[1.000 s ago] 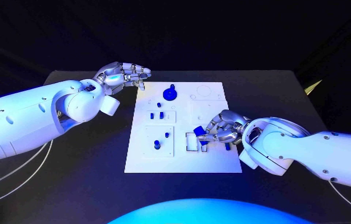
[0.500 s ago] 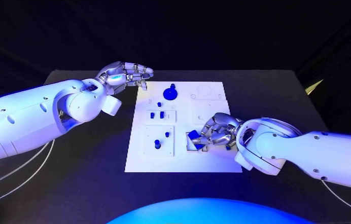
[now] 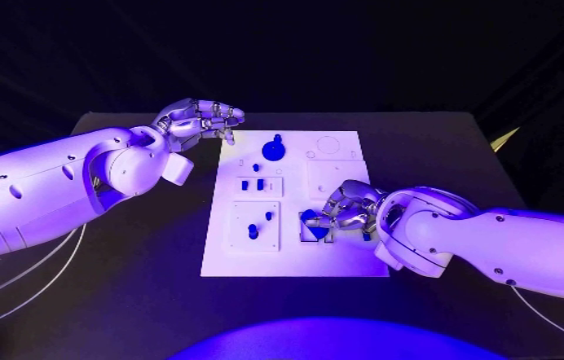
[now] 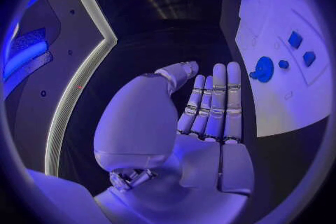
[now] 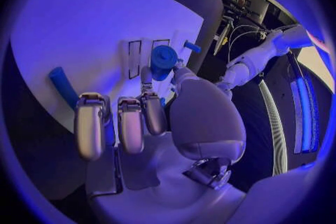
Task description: Assemble the parts on the task board
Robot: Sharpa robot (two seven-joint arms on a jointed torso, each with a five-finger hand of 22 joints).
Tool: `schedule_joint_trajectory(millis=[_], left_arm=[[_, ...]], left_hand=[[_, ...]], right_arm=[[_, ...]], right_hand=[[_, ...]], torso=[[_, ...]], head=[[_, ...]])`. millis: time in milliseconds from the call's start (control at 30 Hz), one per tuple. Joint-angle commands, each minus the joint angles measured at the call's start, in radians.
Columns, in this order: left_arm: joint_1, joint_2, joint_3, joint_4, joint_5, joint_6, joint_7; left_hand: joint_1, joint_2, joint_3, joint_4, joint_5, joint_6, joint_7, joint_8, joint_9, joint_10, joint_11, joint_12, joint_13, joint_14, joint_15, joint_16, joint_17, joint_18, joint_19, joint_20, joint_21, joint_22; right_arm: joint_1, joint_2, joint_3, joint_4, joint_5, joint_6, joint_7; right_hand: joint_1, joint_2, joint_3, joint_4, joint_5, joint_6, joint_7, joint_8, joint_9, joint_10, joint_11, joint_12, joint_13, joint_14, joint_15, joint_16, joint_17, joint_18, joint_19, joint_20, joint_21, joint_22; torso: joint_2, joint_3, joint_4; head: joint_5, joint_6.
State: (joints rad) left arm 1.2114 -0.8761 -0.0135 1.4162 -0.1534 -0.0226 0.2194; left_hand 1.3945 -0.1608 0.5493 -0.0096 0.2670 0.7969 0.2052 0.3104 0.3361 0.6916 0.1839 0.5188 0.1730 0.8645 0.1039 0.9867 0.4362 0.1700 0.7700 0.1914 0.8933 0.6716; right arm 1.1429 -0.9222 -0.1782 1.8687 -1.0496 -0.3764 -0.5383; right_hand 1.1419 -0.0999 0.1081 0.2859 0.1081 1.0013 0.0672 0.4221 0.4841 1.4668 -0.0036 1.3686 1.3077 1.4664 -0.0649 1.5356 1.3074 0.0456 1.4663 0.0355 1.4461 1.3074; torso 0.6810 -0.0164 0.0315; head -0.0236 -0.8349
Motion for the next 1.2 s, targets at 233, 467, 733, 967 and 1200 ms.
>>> schedule_joint_trajectory(millis=[233, 467, 733, 967, 1200], left_arm=[[0.001, -0.001, 0.001, 0.002, 0.004, 0.014, 0.005], [0.001, -0.002, 0.001, 0.002, 0.004, 0.013, 0.004], [0.001, -0.003, 0.001, 0.001, 0.004, 0.013, 0.004], [0.001, -0.005, 0.001, 0.001, 0.004, 0.012, 0.003], [0.001, -0.006, 0.001, 0.001, 0.004, 0.012, 0.002]], left_hand=[[-0.001, 0.0, 0.003, 0.0, 0.004, -0.006, 0.031, 0.005, 0.001, -0.007, -0.002, 0.007, -0.001, -0.006, 0.002, 0.005, -0.001, 0.015, 0.002, 0.005, -0.004, -0.001], [-0.001, 0.0, 0.003, 0.0, 0.004, -0.006, 0.031, 0.005, 0.001, -0.007, -0.002, 0.007, -0.001, -0.006, 0.002, 0.005, -0.001, 0.015, 0.002, 0.005, -0.004, -0.001], [-0.001, 0.0, 0.003, 0.0, 0.004, -0.006, 0.031, 0.005, 0.001, -0.007, -0.002, 0.007, -0.001, -0.006, 0.002, 0.005, -0.001, 0.015, 0.002, 0.005, -0.004, -0.001], [-0.002, 0.0, 0.004, 0.0, 0.004, -0.007, 0.031, 0.008, 0.001, -0.01, -0.002, 0.01, -0.002, -0.007, 0.002, 0.006, -0.002, 0.014, 0.004, 0.005, -0.006, -0.002], [-0.002, 0.0, 0.004, 0.0, 0.004, -0.007, 0.031, 0.008, 0.001, -0.01, -0.002, 0.01, -0.002, -0.007, 0.002, 0.006, -0.002, 0.014, 0.004, 0.005, -0.006, -0.002]], right_arm=[[-0.002, 0.011, 0.0, -0.01, -0.05, 0.047, -0.027], [-0.004, 0.015, 0.0, -0.01, -0.067, 0.057, -0.022], [-0.007, 0.005, 0.0, 0.013, -0.08, 0.056, -0.007], [-0.008, -0.031, 0.0, 0.047, -0.082, 0.062, 0.009], [-0.008, -0.062, 0.0, 0.075, -0.065, 0.077, 0.055]], right_hand=[[-0.105, -0.01, -0.016, 0.007, 0.004, 0.005, -0.002, 0.016, 0.009, 0.007, -0.007, -0.011, 0.108, 0.089, -0.012, 0.004, 0.188, -0.019, 0.078, -0.008, -0.004, 0.208], [-0.16, -0.011, -0.084, 0.007, -0.001, -0.003, -0.003, 0.024, 0.017, 0.005, -0.007, -0.021, 0.106, 0.088, -0.012, 0.002, 0.186, -0.018, 0.077, -0.008, -0.008, 0.207], [-0.171, -0.005, -0.107, 0.007, 0.0, -0.005, -0.003, 0.026, 0.02, 0.005, -0.007, -0.021, 0.108, 0.089, -0.012, 0.004, 0.189, -0.019, 0.078, -0.008, -0.005, 0.209], [-0.157, 0.01, -0.114, 0.003, 0.001, -0.004, -0.003, 0.029, 0.022, 0.009, -0.008, -0.016, 0.112, 0.09, -0.013, 0.005, 0.193, -0.02, 0.079, -0.008, 0.001, 0.212], [0.002, 0.031, -0.102, -0.03, 0.004, -0.008, -0.005, 0.034, 0.026, 0.017, -0.01, -0.005, 0.126, 0.092, -0.014, 0.009, 0.204, -0.022, 0.082, -0.01, 0.013, 0.218]], torso=[[0.0, 0.0, -0.0001], [0.0, -0.0001, -0.0006], [0.0, 0.0004, -0.0006], [-0.001, -0.0001, -0.001], [0.0, 0.0003, -0.0014]], head=[[-0.001, 0.002], [-0.002, 0.003], [-0.002, 0.004], [-0.001, 0.004], [0.001, 0.003]])
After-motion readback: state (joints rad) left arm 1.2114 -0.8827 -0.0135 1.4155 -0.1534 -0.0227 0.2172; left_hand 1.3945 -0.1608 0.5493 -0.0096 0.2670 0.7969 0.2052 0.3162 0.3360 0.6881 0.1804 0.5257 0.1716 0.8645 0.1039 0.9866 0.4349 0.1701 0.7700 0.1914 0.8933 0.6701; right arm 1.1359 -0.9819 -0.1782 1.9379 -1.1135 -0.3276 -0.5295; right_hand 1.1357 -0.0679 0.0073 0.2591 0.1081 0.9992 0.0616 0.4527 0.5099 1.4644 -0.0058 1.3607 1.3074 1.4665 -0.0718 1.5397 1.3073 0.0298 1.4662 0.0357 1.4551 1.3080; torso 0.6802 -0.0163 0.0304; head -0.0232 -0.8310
